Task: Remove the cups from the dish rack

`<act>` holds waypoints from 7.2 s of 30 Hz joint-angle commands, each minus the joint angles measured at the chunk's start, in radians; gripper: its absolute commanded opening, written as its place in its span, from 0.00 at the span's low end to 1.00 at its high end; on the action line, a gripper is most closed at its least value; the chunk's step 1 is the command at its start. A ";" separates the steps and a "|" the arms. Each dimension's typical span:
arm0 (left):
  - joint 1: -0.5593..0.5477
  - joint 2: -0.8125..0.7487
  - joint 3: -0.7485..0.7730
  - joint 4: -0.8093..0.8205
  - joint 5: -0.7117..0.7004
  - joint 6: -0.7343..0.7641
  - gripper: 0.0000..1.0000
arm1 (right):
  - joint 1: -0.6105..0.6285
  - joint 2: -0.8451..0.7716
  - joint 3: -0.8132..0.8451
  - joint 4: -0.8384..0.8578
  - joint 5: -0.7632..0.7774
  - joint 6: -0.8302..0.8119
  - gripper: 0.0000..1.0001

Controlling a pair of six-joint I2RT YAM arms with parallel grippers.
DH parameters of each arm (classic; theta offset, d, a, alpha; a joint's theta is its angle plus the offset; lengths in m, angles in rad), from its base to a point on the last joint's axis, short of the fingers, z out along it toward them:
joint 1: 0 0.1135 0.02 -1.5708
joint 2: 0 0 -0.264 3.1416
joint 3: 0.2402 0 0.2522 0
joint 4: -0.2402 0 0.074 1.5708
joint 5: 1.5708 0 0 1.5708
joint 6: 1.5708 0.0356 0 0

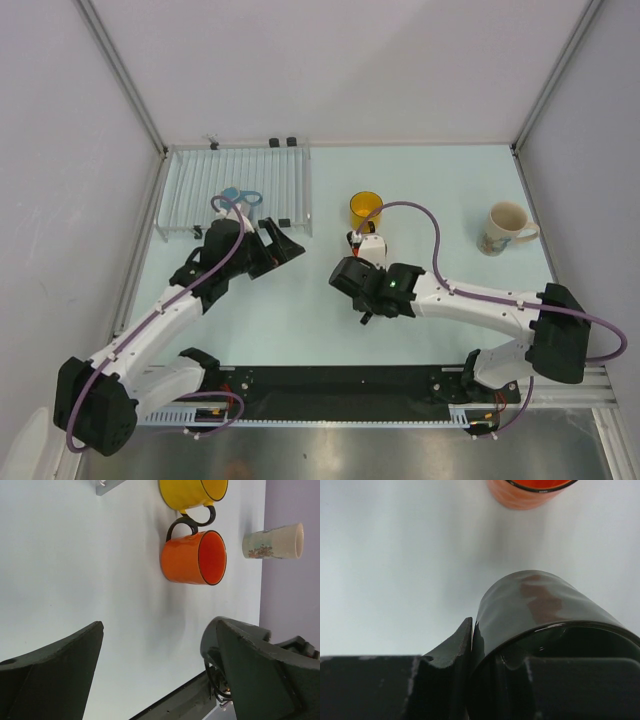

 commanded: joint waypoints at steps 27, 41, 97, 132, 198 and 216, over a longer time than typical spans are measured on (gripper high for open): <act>0.000 0.038 -0.018 0.022 0.001 0.021 0.98 | -0.132 0.280 0.004 0.293 -0.129 -0.105 0.00; 0.000 0.047 -0.012 0.030 0.004 0.022 0.99 | -0.118 0.205 0.043 0.209 -0.084 -0.106 0.42; 0.235 0.868 0.917 -0.466 -0.665 0.202 1.00 | -0.293 -0.328 -0.031 0.362 -0.172 -0.303 0.59; 0.242 0.784 0.780 -0.389 -0.546 0.235 0.64 | -0.301 -0.343 -0.080 0.368 -0.192 -0.271 0.59; 0.245 0.791 0.731 -0.358 -0.558 0.235 0.62 | -0.322 -0.355 -0.146 0.383 -0.211 -0.255 0.58; 0.245 0.673 0.824 -0.319 -0.467 0.301 0.01 | -0.327 -0.369 -0.138 0.379 -0.212 -0.260 0.58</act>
